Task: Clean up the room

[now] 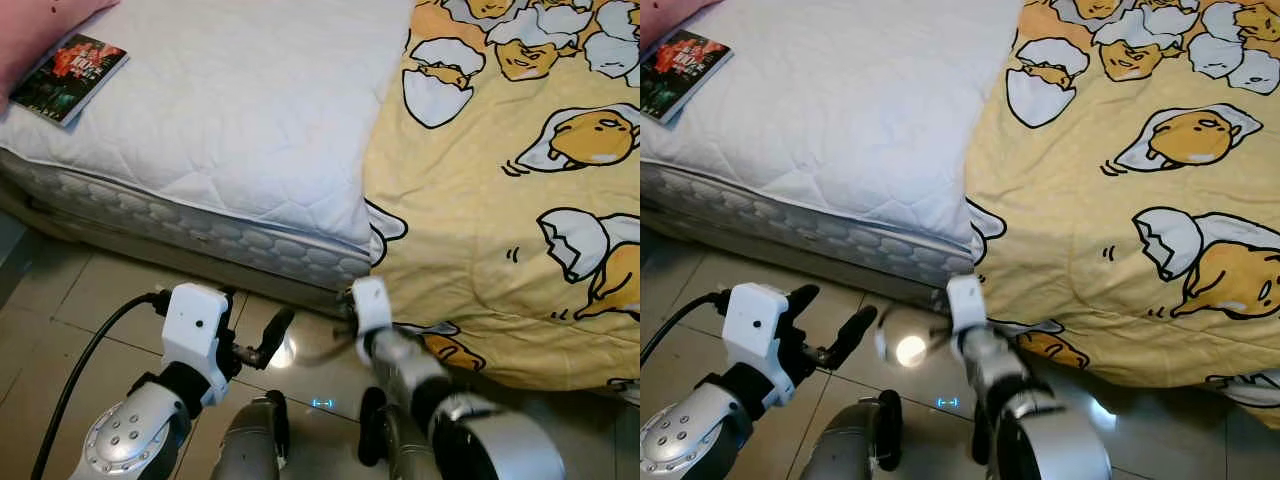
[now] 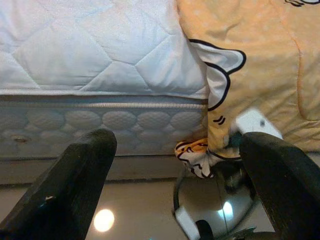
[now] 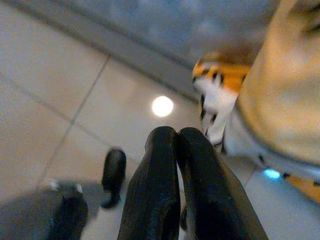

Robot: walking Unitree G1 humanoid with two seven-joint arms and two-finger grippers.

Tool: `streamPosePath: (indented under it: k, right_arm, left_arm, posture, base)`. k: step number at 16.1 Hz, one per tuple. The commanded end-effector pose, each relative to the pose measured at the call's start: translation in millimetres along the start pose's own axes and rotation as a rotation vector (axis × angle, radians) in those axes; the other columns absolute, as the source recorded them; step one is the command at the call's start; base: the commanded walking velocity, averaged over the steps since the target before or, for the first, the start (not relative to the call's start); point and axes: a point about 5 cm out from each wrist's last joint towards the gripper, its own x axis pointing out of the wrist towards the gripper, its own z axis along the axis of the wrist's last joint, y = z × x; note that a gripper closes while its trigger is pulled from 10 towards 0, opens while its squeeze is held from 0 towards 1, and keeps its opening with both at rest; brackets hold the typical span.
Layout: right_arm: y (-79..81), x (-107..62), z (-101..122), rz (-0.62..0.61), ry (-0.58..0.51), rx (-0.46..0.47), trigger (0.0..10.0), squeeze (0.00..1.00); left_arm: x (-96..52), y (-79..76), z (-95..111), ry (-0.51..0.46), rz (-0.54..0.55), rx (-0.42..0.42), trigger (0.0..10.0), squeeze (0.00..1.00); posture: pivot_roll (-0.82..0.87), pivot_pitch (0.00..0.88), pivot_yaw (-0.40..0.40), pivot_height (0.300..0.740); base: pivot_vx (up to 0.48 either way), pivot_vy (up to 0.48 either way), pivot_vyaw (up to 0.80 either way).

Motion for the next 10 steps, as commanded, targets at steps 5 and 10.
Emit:
streamPosePath:
  k: [5,10]
  right_arm:
    - [-18.0,-14.7,37,-0.124,-0.446,-0.038,10.0,0.0]
    - [-55.8,-57.9,56,-0.29,-0.715,-0.007,10.0,0.0]
  left_arm:
    - [27.5,5.4,-2,-0.029,0.005,0.015,10.0,0.0]
    - [61.2,3.9,2,-0.096,0.01,0.027,10.0,0.0]
  posture:
    - [0.2,0.225,-0.012,0.74]
    - [0.09,0.082,-0.032,0.74]
  base:
    - [0.0,0.0,0.0]
    - [0.0,0.0,0.0]
